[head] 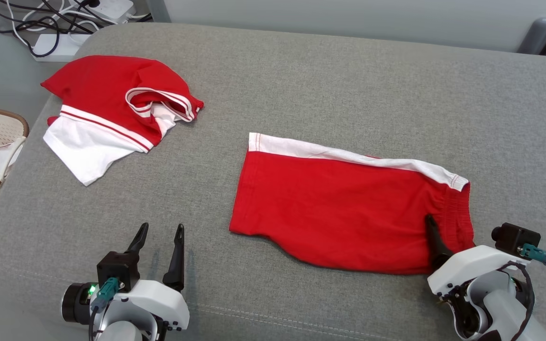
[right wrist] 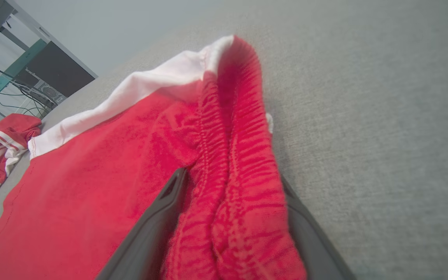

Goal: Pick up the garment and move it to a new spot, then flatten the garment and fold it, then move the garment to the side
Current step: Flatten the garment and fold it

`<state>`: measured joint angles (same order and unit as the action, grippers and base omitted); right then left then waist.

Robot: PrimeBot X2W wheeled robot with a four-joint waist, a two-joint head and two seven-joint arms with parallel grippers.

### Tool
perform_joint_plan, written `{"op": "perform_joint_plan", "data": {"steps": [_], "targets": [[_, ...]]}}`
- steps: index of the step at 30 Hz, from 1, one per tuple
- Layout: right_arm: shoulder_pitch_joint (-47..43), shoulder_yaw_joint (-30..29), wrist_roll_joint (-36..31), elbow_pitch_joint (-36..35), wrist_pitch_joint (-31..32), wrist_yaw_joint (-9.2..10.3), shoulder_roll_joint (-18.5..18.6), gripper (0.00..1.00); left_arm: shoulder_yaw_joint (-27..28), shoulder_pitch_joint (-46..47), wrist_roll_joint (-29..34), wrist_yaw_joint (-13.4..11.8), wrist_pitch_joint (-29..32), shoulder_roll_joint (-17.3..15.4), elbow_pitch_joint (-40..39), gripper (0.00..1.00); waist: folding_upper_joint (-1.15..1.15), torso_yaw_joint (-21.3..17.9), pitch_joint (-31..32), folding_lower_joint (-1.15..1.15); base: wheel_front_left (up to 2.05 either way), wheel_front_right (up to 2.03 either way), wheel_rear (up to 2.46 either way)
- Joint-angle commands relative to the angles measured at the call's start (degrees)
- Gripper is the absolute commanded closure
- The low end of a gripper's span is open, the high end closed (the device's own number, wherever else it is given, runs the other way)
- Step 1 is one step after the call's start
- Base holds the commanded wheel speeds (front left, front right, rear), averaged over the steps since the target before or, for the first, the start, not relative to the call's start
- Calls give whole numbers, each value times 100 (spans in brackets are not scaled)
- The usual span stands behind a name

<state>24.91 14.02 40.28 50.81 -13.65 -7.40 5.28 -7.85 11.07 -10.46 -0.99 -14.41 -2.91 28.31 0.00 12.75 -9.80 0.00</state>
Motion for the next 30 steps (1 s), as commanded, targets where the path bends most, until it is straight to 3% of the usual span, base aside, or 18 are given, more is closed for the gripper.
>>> {"op": "perform_joint_plan", "data": {"steps": [1, 2, 3, 4, 5, 7, 8, 22, 30], "targets": [[-10, 291, 148, 31, 174, -9, -112, 0, 229, 233, 72, 56, -59, -80, -106, 0, 0, 18, 12, 0, 0, 0, 0], [-1, 359, 240, 44, 223, -9, -106, 2, 237, 233, 85, 65, -59, -76, -103, 0, 0, 27, 16, 0, 0, 0, 0], [11, 430, 311, 48, 244, -9, -87, 14, 242, 233, 99, 74, -59, -73, -101, 0, 0, 36, 21, 0, 0, 0, 0], [15, 496, 398, 48, 271, -9, -76, 54, 247, 232, 111, 83, -59, -69, -99, 0, 0, 44, 29, 0, 0, 0, 0], [15, 496, 398, 48, 271, -9, -76, 54, 247, 232, 111, 83, -59, -69, -99, 0, 0, 44, 29, 0, 0, 0, 0], [22, 603, 559, 22, 270, -9, -43, 95, 259, 226, 130, 99, -59, -62, -102, 0, 0, 57, 45, 0, 0, 0, 0], [25, 650, 627, 9, 253, -9, -14, 100, 263, 223, 139, 105, -59, -58, -107, 0, 0, 61, 55, 0, 0, 0, 0], [10, 556, 1171, -329, -115, -9, 887, 100, 342, 120, 161, 108, -59, -16, -279, 0, 0, -221, 185, 0, 0, 0, 0], [-74, 1303, 1742, -1762, 446, -9, 1147, 100, 241, 71, 107, 133, -59, -1, -240, 0, 0, -324, 237, 0, 0, 0, 0]]}}
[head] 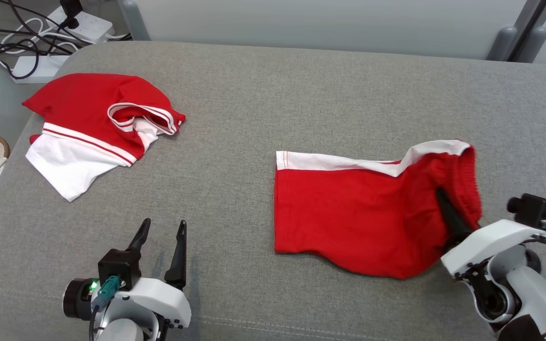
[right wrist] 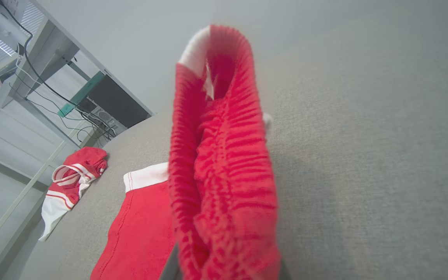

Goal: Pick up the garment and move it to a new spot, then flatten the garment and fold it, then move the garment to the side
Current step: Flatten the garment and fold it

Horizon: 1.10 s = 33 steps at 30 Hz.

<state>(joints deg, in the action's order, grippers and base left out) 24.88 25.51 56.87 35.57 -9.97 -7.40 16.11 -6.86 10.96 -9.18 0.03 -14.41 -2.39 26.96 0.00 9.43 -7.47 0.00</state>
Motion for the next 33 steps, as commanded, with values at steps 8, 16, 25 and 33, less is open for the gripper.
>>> {"op": "perform_joint_plan", "data": {"steps": [8, 16, 25, 33], "targets": [[157, 750, 437, -864, 838, -9, -179, 100, -275, 137, -303, 0, -59, -50, -65, 0, 0, 345, -32, 0, 0, 0, 0], [703, 860, 305, -298, 839, -9, -476, 100, -684, 141, -568, -101, -59, -50, -53, 0, 0, 1018, -101, 0, 0, 0, 0], [973, 889, 65, 331, 691, -9, -516, 0, -803, 112, -666, -198, -59, -49, -91, 0, 0, 1354, -162, 0, 0, 0, 0], [1122, 424, 323, -218, 364, -9, -130, 0, -524, 113, -574, -248, -59, -49, -213, 0, 0, 954, -145, 0, 0, 0, 0]]}}
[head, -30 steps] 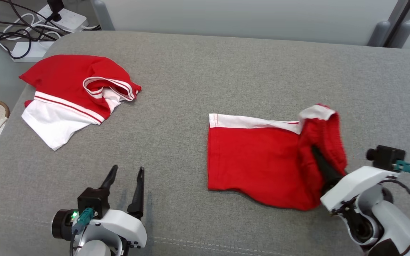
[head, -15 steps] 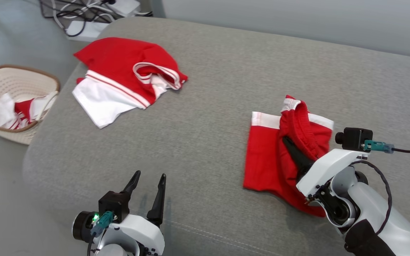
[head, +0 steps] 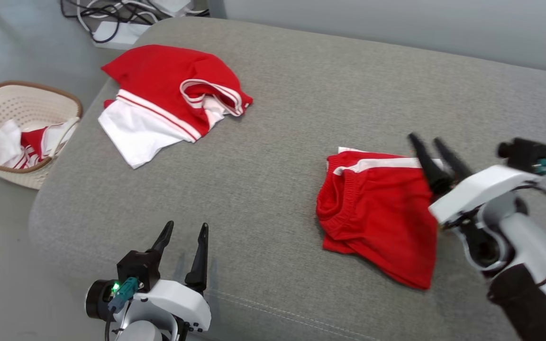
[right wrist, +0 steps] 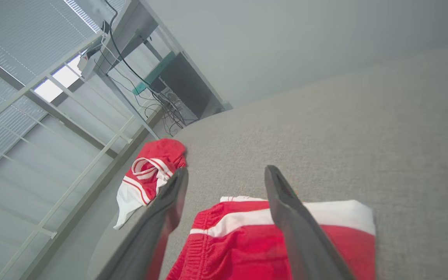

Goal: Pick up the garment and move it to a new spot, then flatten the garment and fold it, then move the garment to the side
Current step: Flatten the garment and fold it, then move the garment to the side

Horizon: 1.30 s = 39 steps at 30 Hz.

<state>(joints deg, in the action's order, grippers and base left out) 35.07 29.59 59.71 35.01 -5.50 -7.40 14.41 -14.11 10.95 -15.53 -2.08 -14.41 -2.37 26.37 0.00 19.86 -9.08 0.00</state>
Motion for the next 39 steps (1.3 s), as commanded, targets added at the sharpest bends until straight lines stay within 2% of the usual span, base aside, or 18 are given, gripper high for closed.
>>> {"op": "perform_joint_plan", "data": {"steps": [1, 5, 8, 16, 31, 33, 34, 35, 36, 37, 39], "targets": [[83, -112, 71, -205, -161, -9, 126, 0, 224, 121, 77, -29, -59, -51, -178, 0, 0, -144, 22, 0, 0, 0, 0], [-205, -545, 222, -199, -319, -9, 411, 0, 247, 149, 110, -11, -59, -51, -243, 0, 0, -282, 28, 0, 0, 0, 0], [-544, -659, 317, -139, -292, -9, 473, 0, 226, 169, 117, -5, -59, -51, -270, 0, 0, -309, 8, 0, 0, 0, 0], [-1184, -526, 586, 86, -180, -9, 136, 0, 261, 184, 218, 15, -59, -51, -350, 0, 0, -147, -76, 0, 0, 0, 0], [-1077, -12, 694, 510, 66, -9, -202, 1, 236, 127, 208, 53, -59, -51, -386, 0, 0, 145, -73, 0, 0, 0, 0], [-1045, 92, 728, 507, 140, -9, -257, 51, 244, 126, 211, 55, -59, -51, -386, 0, 0, 157, -73, 0, 0, 0, 0], [-1027, 139, 737, 505, 155, -9, -274, 60, 246, 127, 211, 55, -59, -51, -386, 0, 0, 161, -70, 0, 0, 0, 0], [-1012, 177, 748, 505, 158, -9, -291, 73, 246, 130, 214, 54, -59, -51, -384, 0, 0, 164, -63, 0, 0, 0, 0], [-1000, 208, 766, 502, 153, -9, -305, 95, 245, 133, 216, 53, -59, -51, -384, 0, 0, 166, -56, 0, 0, 0, 0], [-982, 227, 771, 492, 111, -9, -304, 100, 242, 136, 218, 52, -59, -51, -383, 0, 0, 165, -48, 0, 0, 0, 0], [-959, 250, 782, 480, -6, -9, -284, 100, 239, 140, 232, 54, -59, -51, -390, 0, 0, 147, -10, 0, 0, 0, 0]]}}
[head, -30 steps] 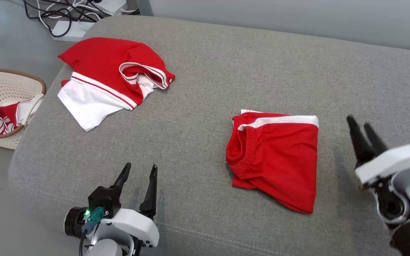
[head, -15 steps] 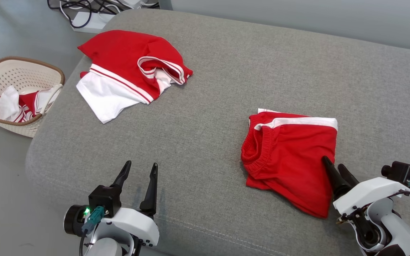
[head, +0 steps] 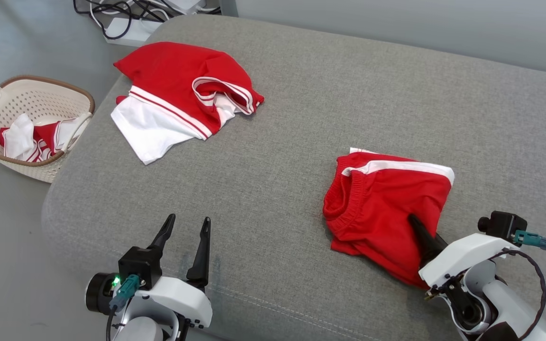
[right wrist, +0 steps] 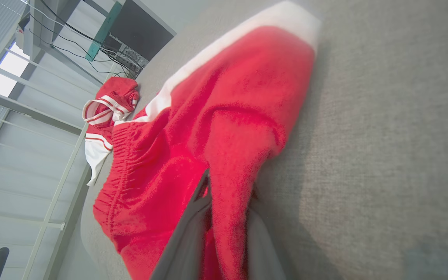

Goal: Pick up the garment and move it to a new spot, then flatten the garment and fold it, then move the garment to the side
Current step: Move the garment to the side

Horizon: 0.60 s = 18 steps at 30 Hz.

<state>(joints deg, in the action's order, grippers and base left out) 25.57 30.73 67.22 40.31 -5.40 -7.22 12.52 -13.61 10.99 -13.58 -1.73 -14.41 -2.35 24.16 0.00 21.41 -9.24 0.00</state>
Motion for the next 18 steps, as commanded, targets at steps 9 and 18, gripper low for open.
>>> {"op": "perform_joint_plan", "data": {"steps": [9, 18], "targets": [[-97, 162, 152, -68, -558, -26, 70, 100, 280, 54, 232, 98, -59, -53, -218, 0, 0, -537, 289, 0, 0, 0, 0], [-235, 137, 216, -17, -804, -26, 214, 100, 302, 17, 259, 178, -59, -53, -170, 0, 0, -1546, 449, 0, 0, 0, 0]]}}
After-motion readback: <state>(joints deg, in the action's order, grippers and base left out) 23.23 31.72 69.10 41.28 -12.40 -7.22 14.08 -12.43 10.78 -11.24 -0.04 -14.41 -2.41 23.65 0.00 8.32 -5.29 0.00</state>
